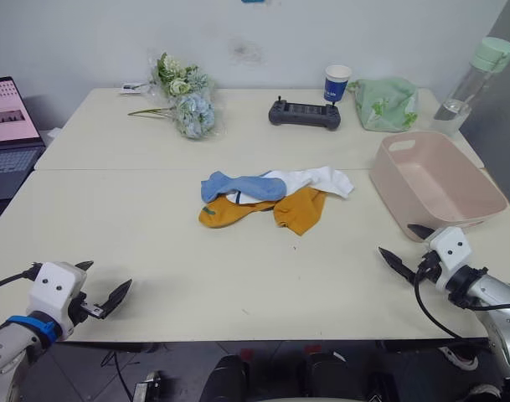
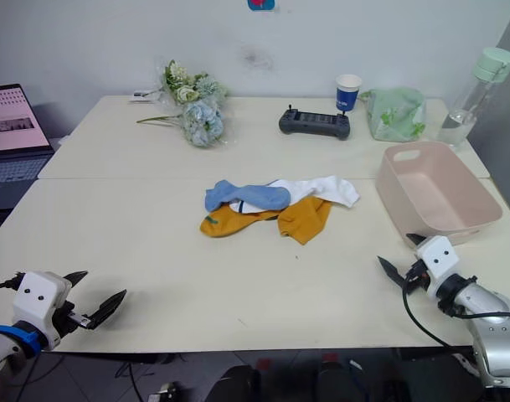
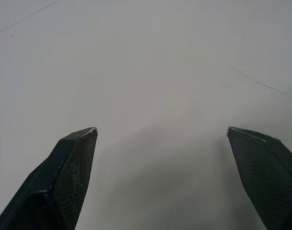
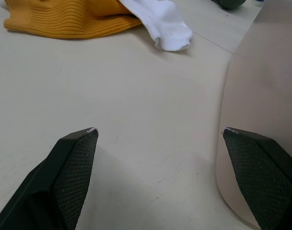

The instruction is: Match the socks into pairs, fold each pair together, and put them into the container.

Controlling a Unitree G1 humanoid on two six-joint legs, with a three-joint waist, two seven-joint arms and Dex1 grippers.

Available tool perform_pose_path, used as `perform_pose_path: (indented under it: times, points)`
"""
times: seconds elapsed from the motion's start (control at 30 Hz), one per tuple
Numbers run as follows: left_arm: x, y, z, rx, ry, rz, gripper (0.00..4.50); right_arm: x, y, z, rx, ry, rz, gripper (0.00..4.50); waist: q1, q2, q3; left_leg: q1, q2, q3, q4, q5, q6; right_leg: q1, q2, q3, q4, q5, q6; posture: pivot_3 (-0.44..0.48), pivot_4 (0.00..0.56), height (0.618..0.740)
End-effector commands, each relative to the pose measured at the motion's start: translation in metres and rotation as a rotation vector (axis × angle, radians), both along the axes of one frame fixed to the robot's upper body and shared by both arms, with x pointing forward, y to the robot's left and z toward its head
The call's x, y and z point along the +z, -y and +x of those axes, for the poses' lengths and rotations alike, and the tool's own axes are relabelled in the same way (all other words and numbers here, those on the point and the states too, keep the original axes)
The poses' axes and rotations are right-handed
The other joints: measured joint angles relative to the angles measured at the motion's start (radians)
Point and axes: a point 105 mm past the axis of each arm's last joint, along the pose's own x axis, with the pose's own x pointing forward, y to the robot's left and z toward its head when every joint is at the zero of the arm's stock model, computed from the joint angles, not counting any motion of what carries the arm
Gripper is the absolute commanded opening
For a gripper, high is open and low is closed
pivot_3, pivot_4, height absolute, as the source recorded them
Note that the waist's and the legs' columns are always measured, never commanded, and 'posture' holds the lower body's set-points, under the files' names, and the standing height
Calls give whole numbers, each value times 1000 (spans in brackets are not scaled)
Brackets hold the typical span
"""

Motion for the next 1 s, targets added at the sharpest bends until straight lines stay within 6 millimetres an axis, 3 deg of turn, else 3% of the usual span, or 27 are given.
perform_pose_path:
  times: [0.03, 0.23, 0.4, 0.6, 0.9, 1.0]
  points:
    - [12, -4, -5, 4, 28, 10, 4500, 14, -8, 4, 20, 51, 3, 4461, 0, 0, 0, 0, 0, 0, 0, 0, 0, 0, 0, 0, 0, 0, 0, 0, 150, 740]
    - [5, 4, -14, -48, -44, -59, 4500, 16, -20, 6, 52, 39, 41, 4461, -1, 0, 0, 0, 0, 0, 0, 0, 0, 0, 0, 0, 0, 0, 0, 0, 150, 740]
    - [22, 7, -13, -95, -26, -209, 4500, 23, -27, 5, 65, 34, 109, 4461, 2, 0, 0, -1, 0, 0, 1, 0, 0, 0, -1, -1, 0, 0, 0, 0, 150, 740]
    - [24, 4, -15, -113, -52, -206, 4500, 21, -37, -1, 97, 22, 86, 4461, 1, 0, 0, 0, 0, 0, 0, 0, 0, 0, 0, 0, 0, 0, 0, 0, 150, 740]
    - [24, 23, -9, -193, -66, -224, 4500, 29, -45, 2, 116, 46, 89, 4461, 0, 0, 0, 0, 0, 0, 0, 0, 0, 0, 0, 0, 0, 0, 0, 0, 150, 740]
    - [27, 34, -7, -237, -67, -226, 4500, 33, -55, 2, 169, 46, 92, 4461, 1, 0, 0, 0, 0, 0, 0, 0, 0, 0, 0, 0, 0, 0, 0, 0, 150, 740]
